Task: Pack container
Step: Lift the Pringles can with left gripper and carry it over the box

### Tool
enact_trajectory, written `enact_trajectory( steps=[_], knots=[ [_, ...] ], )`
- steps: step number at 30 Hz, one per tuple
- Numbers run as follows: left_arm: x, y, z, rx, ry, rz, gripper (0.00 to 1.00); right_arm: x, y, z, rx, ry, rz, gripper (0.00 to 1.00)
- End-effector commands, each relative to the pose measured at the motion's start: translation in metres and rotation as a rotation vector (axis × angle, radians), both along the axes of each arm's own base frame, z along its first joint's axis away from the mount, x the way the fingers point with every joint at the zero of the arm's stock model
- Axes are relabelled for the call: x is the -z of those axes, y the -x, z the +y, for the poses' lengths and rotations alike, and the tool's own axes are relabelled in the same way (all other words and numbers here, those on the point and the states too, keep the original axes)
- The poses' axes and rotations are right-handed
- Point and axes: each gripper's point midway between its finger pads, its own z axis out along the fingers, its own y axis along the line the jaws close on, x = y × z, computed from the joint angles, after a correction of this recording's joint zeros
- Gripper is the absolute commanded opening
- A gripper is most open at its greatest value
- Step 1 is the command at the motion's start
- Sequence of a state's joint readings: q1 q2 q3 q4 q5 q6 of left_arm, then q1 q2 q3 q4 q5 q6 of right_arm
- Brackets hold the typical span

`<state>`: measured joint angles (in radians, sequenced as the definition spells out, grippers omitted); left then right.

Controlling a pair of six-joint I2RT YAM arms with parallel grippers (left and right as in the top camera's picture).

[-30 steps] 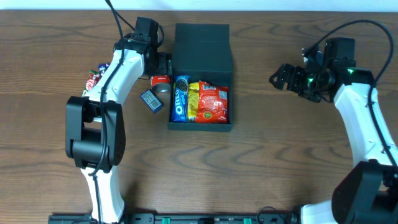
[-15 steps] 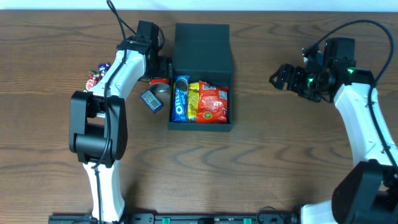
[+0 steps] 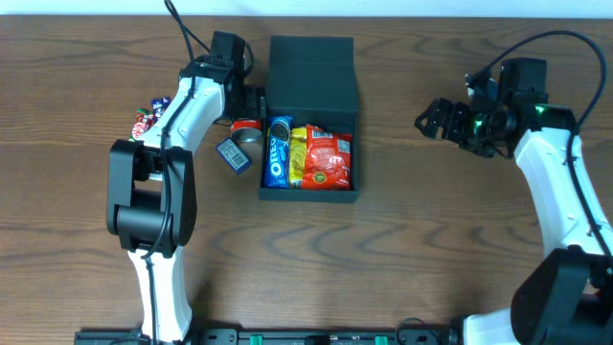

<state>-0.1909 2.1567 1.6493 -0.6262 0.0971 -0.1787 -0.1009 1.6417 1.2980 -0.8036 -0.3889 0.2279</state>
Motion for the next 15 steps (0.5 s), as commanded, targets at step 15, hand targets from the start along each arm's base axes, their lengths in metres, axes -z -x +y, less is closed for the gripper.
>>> enact_trajectory(
  steps=[15],
  knots=[
    [0.031, 0.005, -0.001, 0.024, -0.015, 0.064, 0.81, -0.011, -0.003, 0.0, 0.009, -0.009, -0.026, 0.99]
  ],
)
